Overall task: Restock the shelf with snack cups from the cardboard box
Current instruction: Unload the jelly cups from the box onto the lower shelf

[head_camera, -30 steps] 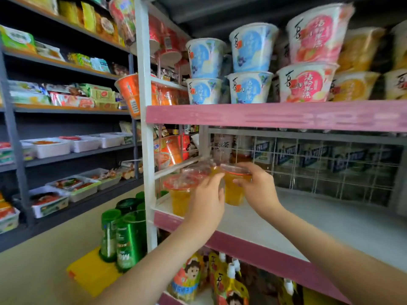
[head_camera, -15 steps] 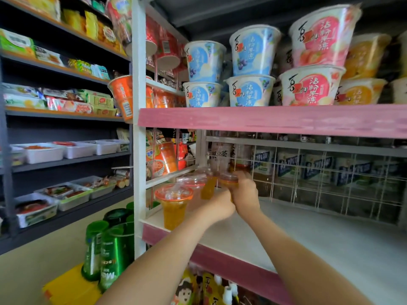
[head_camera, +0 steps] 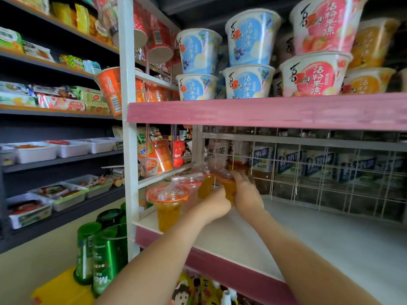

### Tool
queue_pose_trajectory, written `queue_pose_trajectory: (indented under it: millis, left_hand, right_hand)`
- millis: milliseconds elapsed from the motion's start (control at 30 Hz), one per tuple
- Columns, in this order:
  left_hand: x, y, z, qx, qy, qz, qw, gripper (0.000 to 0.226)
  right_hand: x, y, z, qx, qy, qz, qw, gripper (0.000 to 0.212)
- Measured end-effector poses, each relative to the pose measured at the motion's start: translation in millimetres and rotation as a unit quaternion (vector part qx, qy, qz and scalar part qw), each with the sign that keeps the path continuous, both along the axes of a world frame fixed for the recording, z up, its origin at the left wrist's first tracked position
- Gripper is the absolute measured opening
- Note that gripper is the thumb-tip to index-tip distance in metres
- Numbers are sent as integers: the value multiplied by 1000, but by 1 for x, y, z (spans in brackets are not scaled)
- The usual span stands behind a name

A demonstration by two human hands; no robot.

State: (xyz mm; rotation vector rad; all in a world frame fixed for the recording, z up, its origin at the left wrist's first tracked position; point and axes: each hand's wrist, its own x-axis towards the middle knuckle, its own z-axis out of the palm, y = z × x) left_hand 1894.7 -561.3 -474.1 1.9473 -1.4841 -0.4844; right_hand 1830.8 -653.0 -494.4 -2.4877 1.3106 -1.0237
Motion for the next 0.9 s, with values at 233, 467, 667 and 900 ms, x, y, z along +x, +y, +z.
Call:
queue_pose_trajectory:
  millis: [233,467,667,900]
  left_hand:
    - [-1,66,-5,-139,-199,41,969,40]
    - [27,239,-42,-292,-120,50,948,41]
    - [60,365,-125,-250,-87,180,947,47]
    - [107,473,-189,-113,-87,318,937,31]
  right_hand:
    - [-7,55,22,-111,6,19,994,66]
    - [-2,218,0,-124,-76,221,964,67]
    - [60,342,-69,-130,-90,350,923,61]
    - [126,471,-151,-66,25,495,866,60]
